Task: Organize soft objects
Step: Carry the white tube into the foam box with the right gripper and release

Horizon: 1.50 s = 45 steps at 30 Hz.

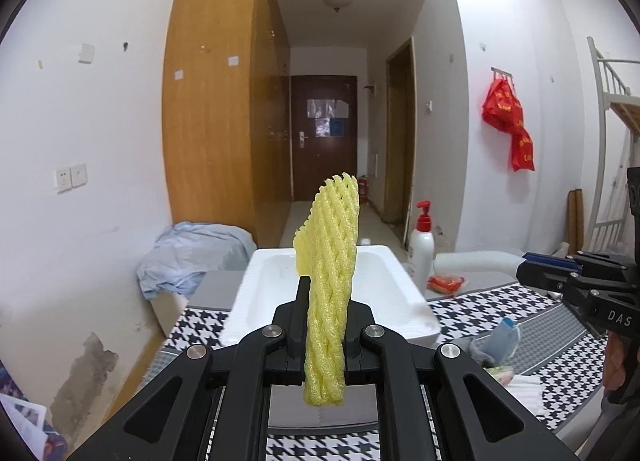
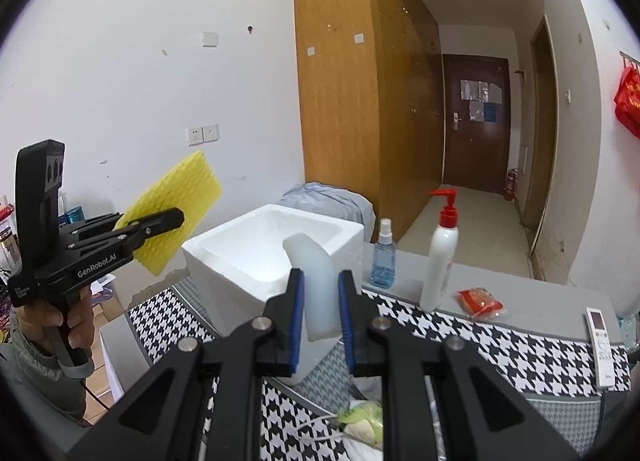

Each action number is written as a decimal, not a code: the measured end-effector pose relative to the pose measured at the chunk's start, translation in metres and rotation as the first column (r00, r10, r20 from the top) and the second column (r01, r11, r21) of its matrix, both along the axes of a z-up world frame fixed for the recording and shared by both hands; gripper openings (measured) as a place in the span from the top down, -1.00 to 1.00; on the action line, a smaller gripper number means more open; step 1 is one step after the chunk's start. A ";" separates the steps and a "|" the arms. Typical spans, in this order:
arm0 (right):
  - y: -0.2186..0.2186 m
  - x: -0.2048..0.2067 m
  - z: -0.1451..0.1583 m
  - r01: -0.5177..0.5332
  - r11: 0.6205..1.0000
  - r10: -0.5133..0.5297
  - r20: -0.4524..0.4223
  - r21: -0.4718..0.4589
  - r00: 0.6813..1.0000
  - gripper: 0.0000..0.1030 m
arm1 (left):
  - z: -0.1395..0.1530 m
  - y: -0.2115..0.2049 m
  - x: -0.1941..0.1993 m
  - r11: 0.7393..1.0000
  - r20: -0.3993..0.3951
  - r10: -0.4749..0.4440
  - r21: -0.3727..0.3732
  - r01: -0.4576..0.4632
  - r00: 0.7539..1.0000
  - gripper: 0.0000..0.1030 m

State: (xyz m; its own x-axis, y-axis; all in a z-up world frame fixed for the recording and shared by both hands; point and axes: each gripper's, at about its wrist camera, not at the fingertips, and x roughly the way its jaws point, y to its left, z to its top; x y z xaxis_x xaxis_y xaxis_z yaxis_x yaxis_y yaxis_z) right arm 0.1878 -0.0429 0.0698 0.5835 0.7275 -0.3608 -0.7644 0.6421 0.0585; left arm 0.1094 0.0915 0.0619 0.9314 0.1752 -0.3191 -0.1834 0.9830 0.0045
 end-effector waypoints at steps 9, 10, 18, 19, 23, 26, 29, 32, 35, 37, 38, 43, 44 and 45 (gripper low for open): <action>0.030 0.004 0.005 -0.021 1.000 0.021 -0.002 -0.006 1.000 0.61 | 0.002 0.016 -0.003 1.000 0.012 0.013 -0.009 -0.012 1.000 0.79; 0.034 0.005 0.005 -0.022 1.000 0.022 -0.003 -0.008 1.000 0.60 | 0.002 0.018 -0.003 1.000 0.014 0.013 -0.008 -0.013 1.000 0.79; 0.059 0.006 0.008 -0.045 0.999 0.045 -0.006 -0.024 0.999 0.60 | 0.001 0.026 -0.003 0.999 0.011 0.029 -0.014 -0.029 1.000 0.79; 0.062 0.005 0.009 -0.049 0.998 0.049 -0.005 -0.025 0.999 0.60 | 0.000 0.027 -0.004 0.999 0.011 0.033 -0.015 -0.032 0.999 0.79; 0.070 0.005 0.009 -0.062 0.998 0.061 -0.007 -0.034 0.998 0.60 | -0.001 0.026 -0.007 0.999 0.012 0.037 -0.012 -0.037 0.999 0.79; 0.078 0.007 0.009 -0.069 0.997 0.068 -0.010 -0.039 0.998 0.60 | -0.002 0.027 -0.009 0.999 0.012 0.045 -0.015 -0.045 0.999 0.79; 0.086 0.009 0.009 -0.074 0.996 0.073 -0.014 -0.047 0.997 0.60 | -0.003 0.031 -0.012 0.998 0.011 0.056 -0.015 -0.055 0.998 0.79; 0.091 0.013 0.009 -0.075 0.996 0.075 -0.018 -0.048 0.997 0.60 | -0.003 0.030 -0.014 0.998 0.012 0.062 -0.013 -0.062 0.998 0.79; 0.098 0.018 0.008 -0.076 0.996 0.074 -0.031 -0.048 0.997 0.60 | -0.002 0.031 -0.013 0.998 0.011 0.067 -0.014 -0.066 0.998 0.79; 0.103 0.022 0.006 -0.072 0.996 0.070 -0.037 -0.052 0.997 0.60 | -0.003 0.033 -0.013 0.997 0.009 0.071 -0.018 -0.071 0.997 0.79; 0.105 0.024 0.005 -0.071 0.996 0.069 -0.045 -0.052 0.997 0.60 | -0.003 0.035 -0.013 0.997 0.007 0.072 -0.020 -0.072 0.997 0.79; 0.112 0.033 0.001 -0.057 0.997 0.053 -0.074 -0.056 0.996 0.18 | -0.003 0.035 -0.010 0.997 0.006 0.078 -0.020 -0.078 0.997 0.79; 0.111 0.035 0.000 -0.059 0.997 0.054 -0.078 -0.056 0.995 -0.20 | -0.003 0.035 -0.009 0.997 0.006 0.078 -0.019 -0.078 0.997 0.79; 0.111 0.036 -0.001 -0.056 0.997 0.052 -0.076 -0.056 0.996 -0.39 | -0.003 0.035 -0.008 0.997 0.006 0.079 -0.020 -0.079 0.997 0.79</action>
